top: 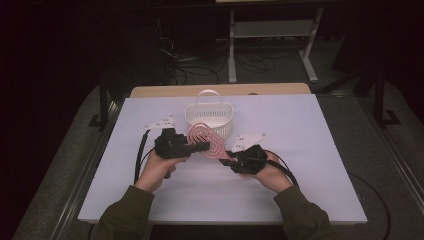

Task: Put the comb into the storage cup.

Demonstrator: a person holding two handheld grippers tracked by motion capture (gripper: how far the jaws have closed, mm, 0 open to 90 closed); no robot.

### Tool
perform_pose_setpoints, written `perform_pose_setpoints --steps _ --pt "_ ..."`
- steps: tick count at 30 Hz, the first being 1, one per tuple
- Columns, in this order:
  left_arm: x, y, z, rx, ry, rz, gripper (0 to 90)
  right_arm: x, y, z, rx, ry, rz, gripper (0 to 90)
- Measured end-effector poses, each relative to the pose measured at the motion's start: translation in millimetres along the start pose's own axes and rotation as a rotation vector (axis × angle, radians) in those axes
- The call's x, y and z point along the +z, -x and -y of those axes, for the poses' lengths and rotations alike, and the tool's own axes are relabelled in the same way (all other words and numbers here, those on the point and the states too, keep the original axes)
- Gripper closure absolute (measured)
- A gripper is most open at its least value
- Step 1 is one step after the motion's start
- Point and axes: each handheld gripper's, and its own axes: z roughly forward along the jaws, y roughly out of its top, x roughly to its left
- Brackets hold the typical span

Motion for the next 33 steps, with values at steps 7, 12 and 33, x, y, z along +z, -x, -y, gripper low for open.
perform_pose_setpoints --steps 7,12,33 --pt "0.1 1.5 -0.5 0.004 0.002 0.018 64.3 1.7 -0.3 0.7 -0.001 -0.012 -0.009 69.5" --pt "-0.1 3.3 -1.0 0.011 0.009 0.023 65.2 2.0 -0.6 0.8 0.002 -0.010 -0.013 69.4" --pt "-10.0 2.9 -3.6 0.008 0.047 -0.001 65.6 -3.9 10.9 4.6 0.143 0.042 -0.027 29.5"
